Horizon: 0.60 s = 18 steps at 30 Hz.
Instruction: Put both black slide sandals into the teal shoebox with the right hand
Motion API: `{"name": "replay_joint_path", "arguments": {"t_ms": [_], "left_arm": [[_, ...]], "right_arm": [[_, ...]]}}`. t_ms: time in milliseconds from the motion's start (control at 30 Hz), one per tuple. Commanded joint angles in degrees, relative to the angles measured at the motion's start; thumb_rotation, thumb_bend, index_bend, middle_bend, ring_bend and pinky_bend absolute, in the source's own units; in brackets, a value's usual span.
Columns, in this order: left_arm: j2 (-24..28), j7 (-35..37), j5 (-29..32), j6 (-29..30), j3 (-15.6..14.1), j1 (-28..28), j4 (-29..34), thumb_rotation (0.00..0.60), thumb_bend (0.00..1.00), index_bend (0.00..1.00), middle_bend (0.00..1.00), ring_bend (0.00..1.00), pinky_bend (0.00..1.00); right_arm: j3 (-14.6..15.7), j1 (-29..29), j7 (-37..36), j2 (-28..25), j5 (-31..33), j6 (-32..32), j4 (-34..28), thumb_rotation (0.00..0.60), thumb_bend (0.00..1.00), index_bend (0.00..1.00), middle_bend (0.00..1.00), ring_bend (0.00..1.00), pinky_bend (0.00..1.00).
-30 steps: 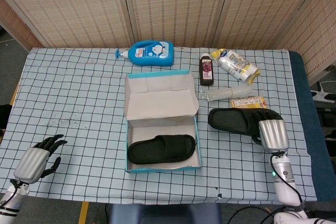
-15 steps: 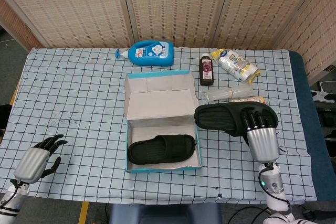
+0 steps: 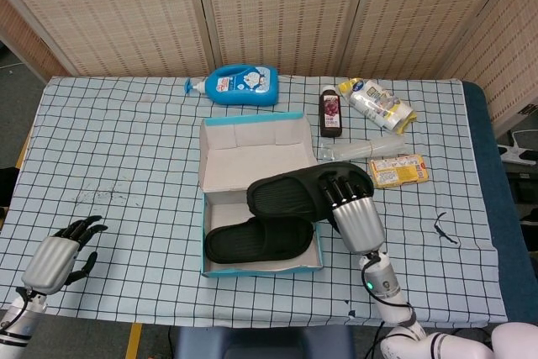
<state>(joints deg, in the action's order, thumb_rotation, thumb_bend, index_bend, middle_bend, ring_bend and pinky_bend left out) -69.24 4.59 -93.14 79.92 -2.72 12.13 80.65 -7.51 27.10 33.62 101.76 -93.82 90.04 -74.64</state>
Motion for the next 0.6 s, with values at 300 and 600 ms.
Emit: {"name": "replay_joint_path", "arguments": {"t_ms": [300, 600], "left_arm": [[0.4, 0.7, 0.2, 0.1, 0.1, -0.1, 0.1, 0.6, 0.5, 0.24, 0.14, 0.2, 0.4], [0.4, 0.8, 0.1, 0.1, 0.1, -0.1, 0.1, 0.6, 0.5, 0.24, 0.14, 0.2, 0.4]], "right_arm": [[-3.3, 5.3, 0.7, 7.9, 2.0, -6.8, 3.2, 0.6, 0.03, 0.66, 0.66, 0.52, 0.61], [-1.9, 4.5, 0.8, 8.1, 4.1, -9.7, 3.3, 0.6, 0.03, 0.66, 0.66, 0.52, 0.61]]}}
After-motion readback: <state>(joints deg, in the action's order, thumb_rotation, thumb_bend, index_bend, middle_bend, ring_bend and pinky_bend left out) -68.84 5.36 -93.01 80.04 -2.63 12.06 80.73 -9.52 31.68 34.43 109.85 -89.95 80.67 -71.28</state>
